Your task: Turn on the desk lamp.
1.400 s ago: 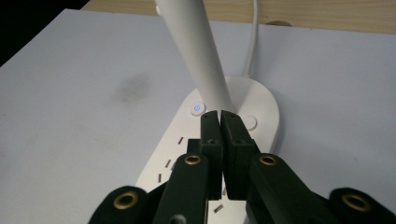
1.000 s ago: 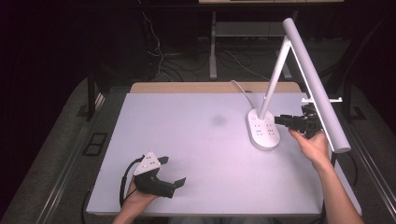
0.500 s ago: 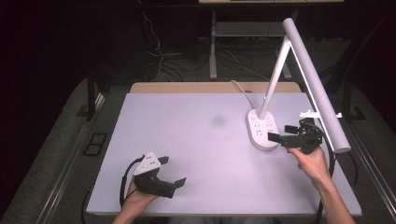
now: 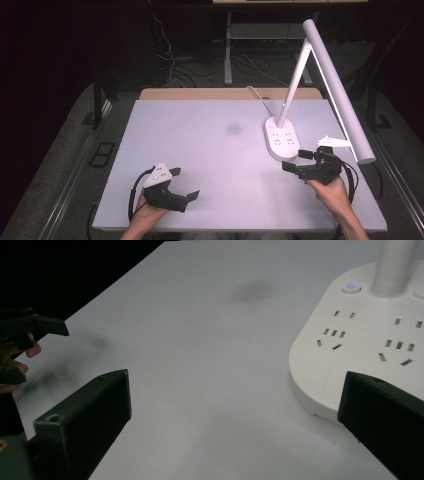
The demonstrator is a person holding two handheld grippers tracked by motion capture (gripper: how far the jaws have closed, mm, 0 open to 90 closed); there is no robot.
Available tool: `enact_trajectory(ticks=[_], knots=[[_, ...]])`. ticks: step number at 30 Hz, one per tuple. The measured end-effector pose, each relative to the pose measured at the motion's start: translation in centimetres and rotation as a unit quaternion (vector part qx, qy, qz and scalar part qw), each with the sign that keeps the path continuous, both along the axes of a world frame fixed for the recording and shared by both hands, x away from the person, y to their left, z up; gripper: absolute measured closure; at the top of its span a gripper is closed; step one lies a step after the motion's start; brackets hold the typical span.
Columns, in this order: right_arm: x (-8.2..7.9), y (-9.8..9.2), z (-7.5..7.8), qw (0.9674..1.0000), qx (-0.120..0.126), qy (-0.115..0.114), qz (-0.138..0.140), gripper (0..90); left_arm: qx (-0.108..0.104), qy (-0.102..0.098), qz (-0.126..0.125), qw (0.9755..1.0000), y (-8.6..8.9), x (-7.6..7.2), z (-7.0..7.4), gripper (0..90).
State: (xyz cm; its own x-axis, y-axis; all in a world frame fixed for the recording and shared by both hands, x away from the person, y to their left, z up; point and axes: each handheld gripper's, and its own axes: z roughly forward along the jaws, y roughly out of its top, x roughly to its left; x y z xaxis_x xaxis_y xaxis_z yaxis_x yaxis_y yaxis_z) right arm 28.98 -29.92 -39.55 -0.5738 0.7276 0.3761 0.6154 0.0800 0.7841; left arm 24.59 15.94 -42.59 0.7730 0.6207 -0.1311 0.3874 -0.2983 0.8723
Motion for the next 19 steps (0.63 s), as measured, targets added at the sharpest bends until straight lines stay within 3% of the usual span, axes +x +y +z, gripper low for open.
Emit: enact_trajectory(ticks=[11, 13, 19], knots=[[-2.3, 1.0, -1.5, 0.9996, 0.001, -0.009, 0.028, 0.3, -0.001, 0.002, 0.0, 1.0, 0.0, 0.0, 0.0, 0.5], [-3.0, 1.4, -1.8, 0.9992, -0.017, -0.013, 0.035, 0.3, -0.001, 0.002, 0.0, 1.0, 0.0, 0.0, 0.0, 0.5], [-3.8, 1.6, -2.2, 0.9987, -0.031, -0.018, 0.036, 0.3, -0.001, 0.003, 0.001, 1.0, 0.0, 0.0, 0.0, 0.6]])
